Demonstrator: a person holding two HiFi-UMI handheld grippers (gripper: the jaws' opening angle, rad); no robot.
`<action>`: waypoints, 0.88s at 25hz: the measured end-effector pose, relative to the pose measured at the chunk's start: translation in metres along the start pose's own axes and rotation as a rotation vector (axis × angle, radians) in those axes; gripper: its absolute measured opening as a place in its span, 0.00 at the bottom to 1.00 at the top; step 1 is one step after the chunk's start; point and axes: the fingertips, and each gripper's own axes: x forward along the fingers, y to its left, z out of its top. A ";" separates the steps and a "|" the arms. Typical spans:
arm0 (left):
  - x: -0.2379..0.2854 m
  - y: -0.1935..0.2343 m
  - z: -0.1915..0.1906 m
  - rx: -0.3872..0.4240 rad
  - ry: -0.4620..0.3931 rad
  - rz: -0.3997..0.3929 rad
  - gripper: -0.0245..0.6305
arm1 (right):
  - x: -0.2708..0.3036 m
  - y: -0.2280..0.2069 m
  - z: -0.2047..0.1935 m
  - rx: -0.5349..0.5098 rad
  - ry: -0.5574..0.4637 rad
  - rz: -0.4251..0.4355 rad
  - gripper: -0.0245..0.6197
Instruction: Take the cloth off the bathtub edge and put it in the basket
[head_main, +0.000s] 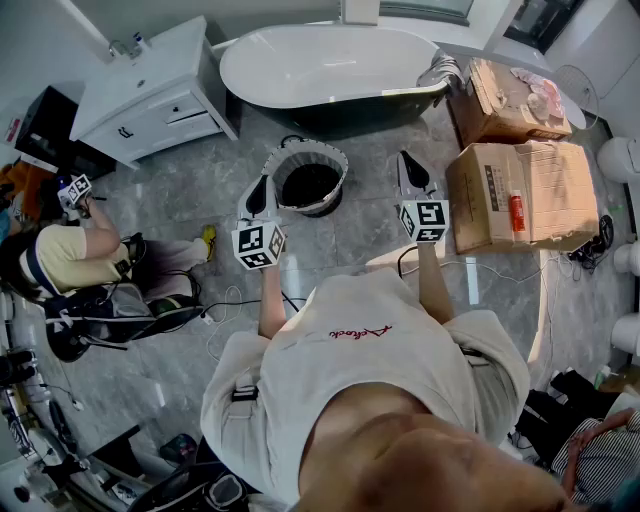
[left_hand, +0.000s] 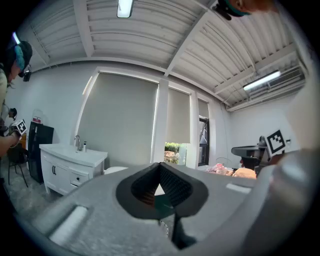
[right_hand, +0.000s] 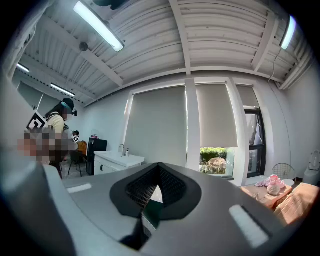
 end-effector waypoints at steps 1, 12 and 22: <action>-0.001 -0.001 -0.001 0.001 0.001 0.000 0.04 | -0.001 -0.001 -0.002 0.000 0.002 -0.001 0.04; -0.002 0.002 -0.005 0.003 0.011 0.003 0.04 | 0.000 0.001 -0.005 0.008 0.006 0.004 0.04; -0.002 0.002 -0.007 0.002 0.016 -0.018 0.04 | -0.005 0.002 -0.001 0.002 -0.003 -0.020 0.05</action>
